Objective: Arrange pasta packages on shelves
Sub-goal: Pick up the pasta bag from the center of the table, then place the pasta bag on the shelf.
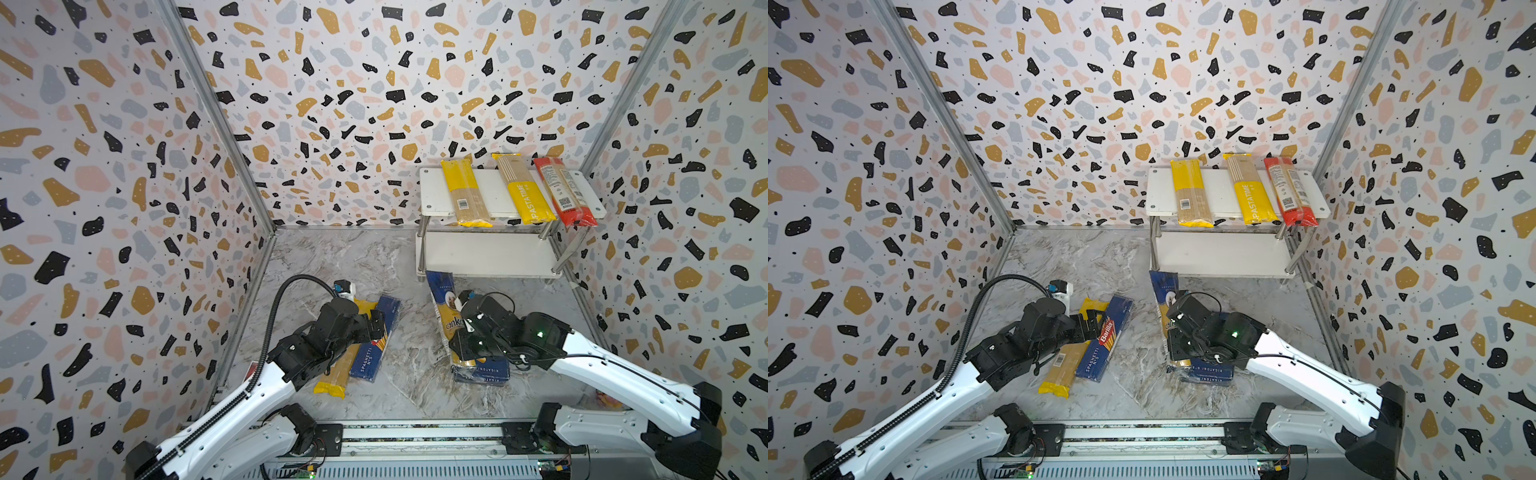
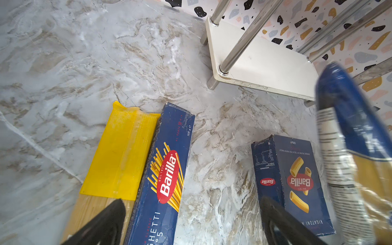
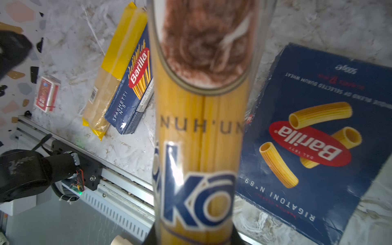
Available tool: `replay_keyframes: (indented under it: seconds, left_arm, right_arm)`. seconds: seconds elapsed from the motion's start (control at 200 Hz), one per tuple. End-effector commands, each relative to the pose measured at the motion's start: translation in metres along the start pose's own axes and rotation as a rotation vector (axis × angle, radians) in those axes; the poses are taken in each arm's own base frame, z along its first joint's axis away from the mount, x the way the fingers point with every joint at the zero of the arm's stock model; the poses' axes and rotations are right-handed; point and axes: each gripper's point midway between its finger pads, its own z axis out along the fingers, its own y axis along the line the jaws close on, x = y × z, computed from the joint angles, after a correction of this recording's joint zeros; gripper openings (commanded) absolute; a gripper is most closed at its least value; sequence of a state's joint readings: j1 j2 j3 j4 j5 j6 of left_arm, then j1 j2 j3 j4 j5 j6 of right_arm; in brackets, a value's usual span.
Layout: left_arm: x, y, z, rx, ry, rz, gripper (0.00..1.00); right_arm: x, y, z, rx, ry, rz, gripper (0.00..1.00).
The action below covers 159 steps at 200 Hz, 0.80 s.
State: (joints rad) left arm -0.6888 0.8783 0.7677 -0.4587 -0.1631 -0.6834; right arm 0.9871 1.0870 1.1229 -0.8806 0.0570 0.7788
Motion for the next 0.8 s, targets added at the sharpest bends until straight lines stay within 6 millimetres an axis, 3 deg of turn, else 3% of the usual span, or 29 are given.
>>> replay_keyframes:
  seconds: [0.0, 0.17, 0.491, 0.791]
  left_arm:
    - [-0.019, -0.016, -0.004, 0.053, -0.045, 0.002, 0.99]
    - [-0.023, -0.020, -0.003, 0.059, -0.043, 0.009, 0.99]
    - [-0.037, -0.038, -0.004, 0.102, -0.043, 0.021, 1.00]
    - [-0.050, -0.048, -0.007, 0.114, -0.054, 0.046, 1.00]
  right_arm:
    - [-0.045, 0.008, -0.064, -0.061, -0.228, 0.001, 0.10]
    - [-0.060, -0.002, -0.100, -0.031, -0.325, -0.004, 0.11]
    - [-0.101, -0.002, -0.133, 0.001, -0.449, -0.018, 0.11]
    - [-0.171, -0.003, -0.151, 0.047, -0.527, -0.039, 0.12]
